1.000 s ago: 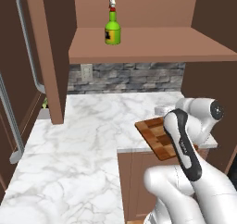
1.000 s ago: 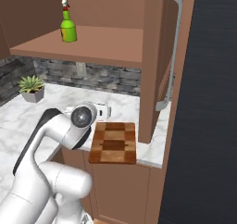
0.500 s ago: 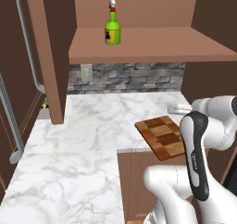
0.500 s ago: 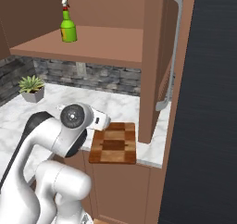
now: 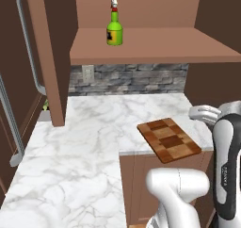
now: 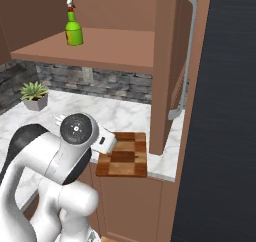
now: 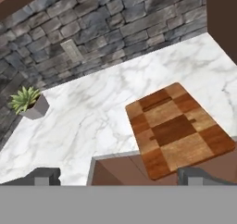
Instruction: Move the cutting board and knife to the sink. Then move spray from the cabinet to the counter.
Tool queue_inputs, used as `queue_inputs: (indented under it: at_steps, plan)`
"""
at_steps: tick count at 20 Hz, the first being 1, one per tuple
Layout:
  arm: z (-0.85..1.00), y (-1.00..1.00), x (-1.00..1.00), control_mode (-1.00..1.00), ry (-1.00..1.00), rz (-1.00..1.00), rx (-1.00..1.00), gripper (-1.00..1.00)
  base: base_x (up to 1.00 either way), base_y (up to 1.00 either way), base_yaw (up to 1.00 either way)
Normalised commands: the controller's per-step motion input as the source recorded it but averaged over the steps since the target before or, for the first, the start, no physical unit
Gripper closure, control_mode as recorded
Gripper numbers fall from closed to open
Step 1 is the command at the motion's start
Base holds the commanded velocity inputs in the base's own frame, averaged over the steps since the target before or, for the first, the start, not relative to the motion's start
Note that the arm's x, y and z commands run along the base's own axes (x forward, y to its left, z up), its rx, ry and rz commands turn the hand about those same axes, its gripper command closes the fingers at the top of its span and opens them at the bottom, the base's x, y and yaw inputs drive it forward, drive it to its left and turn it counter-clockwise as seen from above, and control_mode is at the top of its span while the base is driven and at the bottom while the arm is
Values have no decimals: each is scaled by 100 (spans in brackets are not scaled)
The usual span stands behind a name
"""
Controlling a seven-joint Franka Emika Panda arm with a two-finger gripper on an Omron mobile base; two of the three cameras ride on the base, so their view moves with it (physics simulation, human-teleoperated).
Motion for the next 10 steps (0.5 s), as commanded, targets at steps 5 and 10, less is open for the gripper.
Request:
queue_inputs:
  at_steps: [5,10]
  plan:
    - [-33,18,-71,-100,-7,0,6,-100,0,0,0]
    - [-54,41,-87,-100,-19,-3,1,-100,0,0,0]
